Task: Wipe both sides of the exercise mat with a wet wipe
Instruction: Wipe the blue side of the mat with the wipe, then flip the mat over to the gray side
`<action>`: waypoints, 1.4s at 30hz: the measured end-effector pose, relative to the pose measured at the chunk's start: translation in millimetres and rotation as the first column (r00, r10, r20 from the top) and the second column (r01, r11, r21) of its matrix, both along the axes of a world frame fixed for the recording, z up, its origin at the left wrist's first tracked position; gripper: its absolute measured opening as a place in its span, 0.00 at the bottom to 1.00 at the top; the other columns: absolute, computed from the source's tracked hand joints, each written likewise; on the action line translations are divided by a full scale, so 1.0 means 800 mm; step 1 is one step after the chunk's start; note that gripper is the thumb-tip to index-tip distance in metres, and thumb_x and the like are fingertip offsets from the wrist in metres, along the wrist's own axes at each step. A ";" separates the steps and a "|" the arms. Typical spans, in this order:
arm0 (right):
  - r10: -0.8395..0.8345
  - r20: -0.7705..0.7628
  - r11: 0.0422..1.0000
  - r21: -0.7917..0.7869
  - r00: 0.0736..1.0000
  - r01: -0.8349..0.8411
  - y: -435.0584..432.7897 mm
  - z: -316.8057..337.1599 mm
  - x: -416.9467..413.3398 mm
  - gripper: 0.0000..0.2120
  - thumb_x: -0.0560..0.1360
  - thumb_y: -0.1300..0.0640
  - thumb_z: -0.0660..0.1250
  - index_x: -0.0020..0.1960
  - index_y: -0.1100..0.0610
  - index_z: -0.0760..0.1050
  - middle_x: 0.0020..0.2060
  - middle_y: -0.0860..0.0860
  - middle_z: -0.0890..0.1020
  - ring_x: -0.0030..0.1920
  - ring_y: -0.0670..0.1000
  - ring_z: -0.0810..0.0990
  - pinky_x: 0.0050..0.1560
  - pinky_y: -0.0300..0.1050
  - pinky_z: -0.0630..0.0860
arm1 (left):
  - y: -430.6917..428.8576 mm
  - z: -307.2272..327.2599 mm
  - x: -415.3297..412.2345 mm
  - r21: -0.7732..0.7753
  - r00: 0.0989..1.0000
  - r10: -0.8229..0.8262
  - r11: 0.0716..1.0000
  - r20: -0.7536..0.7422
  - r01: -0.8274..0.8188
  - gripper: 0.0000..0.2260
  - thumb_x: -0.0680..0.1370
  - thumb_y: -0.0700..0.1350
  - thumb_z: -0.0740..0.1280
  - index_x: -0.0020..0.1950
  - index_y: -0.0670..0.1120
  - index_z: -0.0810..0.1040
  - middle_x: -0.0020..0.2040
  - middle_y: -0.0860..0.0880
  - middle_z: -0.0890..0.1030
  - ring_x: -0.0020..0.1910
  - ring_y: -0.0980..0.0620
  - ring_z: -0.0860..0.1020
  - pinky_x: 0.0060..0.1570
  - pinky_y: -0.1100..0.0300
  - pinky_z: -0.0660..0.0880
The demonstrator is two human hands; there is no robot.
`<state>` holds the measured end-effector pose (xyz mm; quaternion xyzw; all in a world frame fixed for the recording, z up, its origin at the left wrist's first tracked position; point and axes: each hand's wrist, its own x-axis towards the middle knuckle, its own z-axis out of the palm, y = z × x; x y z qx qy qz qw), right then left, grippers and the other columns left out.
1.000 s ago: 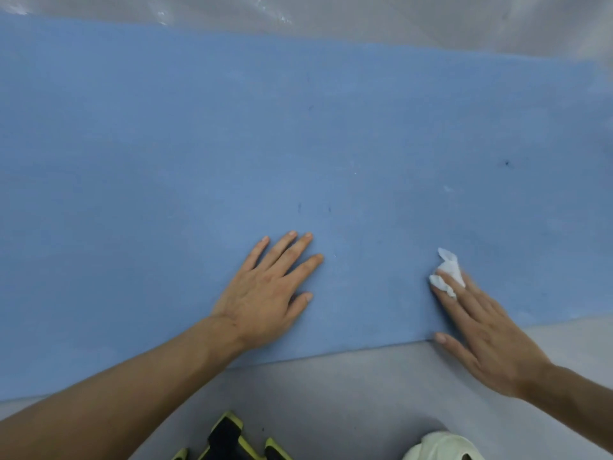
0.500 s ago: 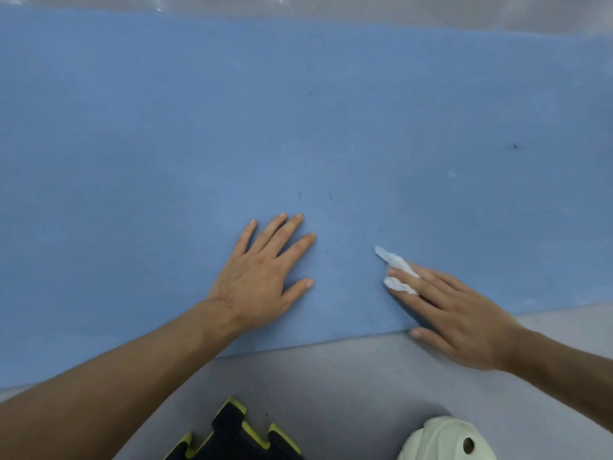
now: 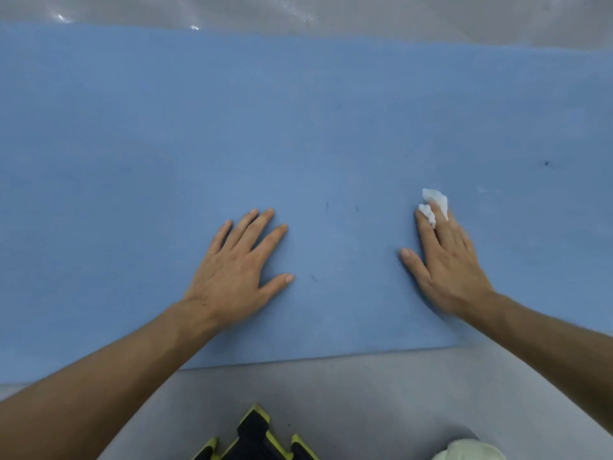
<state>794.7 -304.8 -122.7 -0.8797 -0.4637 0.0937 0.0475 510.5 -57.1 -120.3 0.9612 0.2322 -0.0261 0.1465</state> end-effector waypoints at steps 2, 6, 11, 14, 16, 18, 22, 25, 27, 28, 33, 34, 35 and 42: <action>0.004 -0.016 1.000 0.027 1.000 -0.003 0.041 -0.006 -0.012 0.40 0.82 0.33 0.47 0.84 0.58 0.52 0.85 0.55 0.49 0.84 0.55 0.43 0.81 0.55 0.50 | 0.009 0.002 -0.013 -0.003 1.000 0.023 1.000 -0.007 -0.023 0.36 0.78 0.70 0.53 0.83 0.53 0.60 0.85 0.52 0.53 0.84 0.51 0.50 0.81 0.46 0.49; 0.263 -0.029 0.964 0.037 0.964 -0.262 0.111 0.002 -0.044 0.39 0.83 0.34 0.47 0.84 0.58 0.54 0.84 0.56 0.51 0.84 0.55 0.45 0.81 0.54 0.53 | 0.019 0.007 -0.029 0.042 0.999 0.053 0.998 -0.009 -0.053 0.35 0.78 0.69 0.54 0.81 0.52 0.65 0.83 0.50 0.59 0.83 0.49 0.56 0.80 0.42 0.56; 0.655 -0.010 0.754 -0.062 0.756 -0.654 0.120 0.022 -0.087 0.38 0.84 0.33 0.49 0.85 0.57 0.53 0.84 0.56 0.51 0.84 0.55 0.45 0.81 0.51 0.52 | -0.001 0.014 -0.029 0.119 1.000 -0.027 0.993 0.005 0.027 0.29 0.78 0.59 0.56 0.74 0.48 0.75 0.78 0.46 0.70 0.78 0.46 0.66 0.75 0.40 0.66; 0.754 -0.018 0.650 -0.118 0.656 -0.751 0.076 0.034 -0.079 0.40 0.84 0.33 0.53 0.85 0.57 0.51 0.85 0.55 0.50 0.84 0.56 0.45 0.81 0.52 0.52 | -0.025 0.016 -0.019 0.117 0.987 -0.156 0.982 0.043 0.150 0.27 0.76 0.58 0.58 0.71 0.49 0.78 0.77 0.46 0.72 0.76 0.46 0.69 0.72 0.40 0.70; 0.776 -0.018 0.623 -0.137 0.631 -0.770 0.038 0.042 -0.060 0.41 0.83 0.33 0.56 0.85 0.57 0.51 0.85 0.55 0.50 0.84 0.56 0.48 0.79 0.52 0.54 | -0.046 0.016 -0.013 0.094 0.969 -0.244 0.967 0.049 0.239 0.29 0.75 0.61 0.60 0.72 0.50 0.77 0.78 0.46 0.70 0.77 0.46 0.66 0.72 0.40 0.69; 0.785 0.002 0.611 -0.175 0.620 -0.772 0.003 0.052 -0.039 0.42 0.82 0.33 0.58 0.85 0.58 0.52 0.84 0.55 0.51 0.84 0.56 0.50 0.78 0.51 0.56 | -0.068 0.014 -0.009 0.093 0.947 -0.321 0.944 0.028 0.317 0.32 0.73 0.65 0.61 0.74 0.51 0.74 0.79 0.46 0.68 0.79 0.46 0.65 0.74 0.38 0.66; 0.765 0.036 0.631 -0.244 0.643 -0.736 -0.047 0.066 -0.009 0.44 0.79 0.31 0.61 0.84 0.57 0.54 0.84 0.56 0.54 0.84 0.55 0.54 0.76 0.50 0.57 | -0.100 0.009 0.003 0.123 0.929 -0.371 0.921 -0.005 0.368 0.36 0.73 0.69 0.62 0.75 0.50 0.72 0.80 0.45 0.65 0.80 0.45 0.63 0.74 0.33 0.56; 0.755 0.038 0.640 -0.262 0.655 -0.723 -0.066 0.069 0.008 0.46 0.78 0.29 0.62 0.84 0.56 0.55 0.84 0.54 0.56 0.83 0.55 0.57 0.75 0.51 0.59 | -0.109 0.010 0.015 0.127 0.919 -0.392 0.910 -0.037 0.394 0.40 0.70 0.72 0.63 0.75 0.49 0.72 0.80 0.46 0.66 0.80 0.44 0.63 0.74 0.31 0.61; 0.749 0.032 0.645 -0.266 0.662 -0.716 -0.070 0.073 0.019 0.46 0.77 0.29 0.63 0.84 0.56 0.57 0.83 0.54 0.58 0.81 0.55 0.60 0.74 0.51 0.61 | -0.109 0.012 0.021 0.125 0.914 -0.403 0.905 -0.051 0.406 0.41 0.68 0.72 0.65 0.73 0.49 0.74 0.79 0.46 0.68 0.78 0.44 0.66 0.70 0.31 0.67; 0.746 0.028 0.647 -0.268 0.665 -0.714 -0.070 0.074 0.022 0.46 0.77 0.29 0.63 0.84 0.56 0.58 0.83 0.54 0.59 0.81 0.56 0.62 0.73 0.51 0.62 | -0.108 0.013 0.023 0.126 0.912 -0.406 0.904 -0.052 0.409 0.41 0.67 0.72 0.65 0.73 0.49 0.74 0.78 0.46 0.69 0.78 0.44 0.67 0.69 0.31 0.68; 0.708 0.029 0.686 -0.265 0.706 -0.677 -0.069 0.076 0.014 0.47 0.71 0.30 0.68 0.80 0.57 0.65 0.76 0.56 0.70 0.73 0.58 0.71 0.69 0.51 0.74 | -0.103 0.013 0.023 0.145 0.898 -0.436 0.887 -0.051 0.439 0.42 0.67 0.74 0.61 0.73 0.49 0.75 0.77 0.46 0.70 0.76 0.44 0.68 0.67 0.31 0.70; 0.704 0.030 0.689 -0.271 0.709 -0.673 -0.068 0.079 0.011 0.47 0.70 0.30 0.68 0.79 0.58 0.67 0.74 0.57 0.72 0.71 0.58 0.73 0.66 0.51 0.77 | -0.102 0.014 0.023 0.139 0.895 -0.441 0.885 -0.060 0.445 0.42 0.67 0.73 0.60 0.73 0.48 0.75 0.77 0.46 0.71 0.76 0.43 0.69 0.67 0.31 0.71; 0.708 0.034 0.686 -0.275 0.706 -0.674 -0.065 0.082 0.008 0.46 0.69 0.31 0.68 0.78 0.59 0.69 0.71 0.57 0.74 0.69 0.59 0.74 0.63 0.51 0.79 | -0.102 0.016 0.024 0.136 0.894 -0.444 0.883 -0.064 0.449 0.42 0.68 0.73 0.59 0.73 0.48 0.76 0.77 0.45 0.71 0.75 0.43 0.70 0.66 0.31 0.72; 0.734 0.129 0.655 -0.391 0.666 -0.646 -0.081 0.076 -0.018 0.35 0.71 0.49 0.60 0.75 0.66 0.70 0.69 0.66 0.74 0.63 0.67 0.77 0.57 0.62 0.80 | -0.108 0.040 0.037 0.112 0.861 -0.499 0.854 -0.097 0.508 0.32 0.72 0.64 0.59 0.62 0.41 0.82 0.67 0.39 0.80 0.66 0.37 0.79 0.56 0.46 0.82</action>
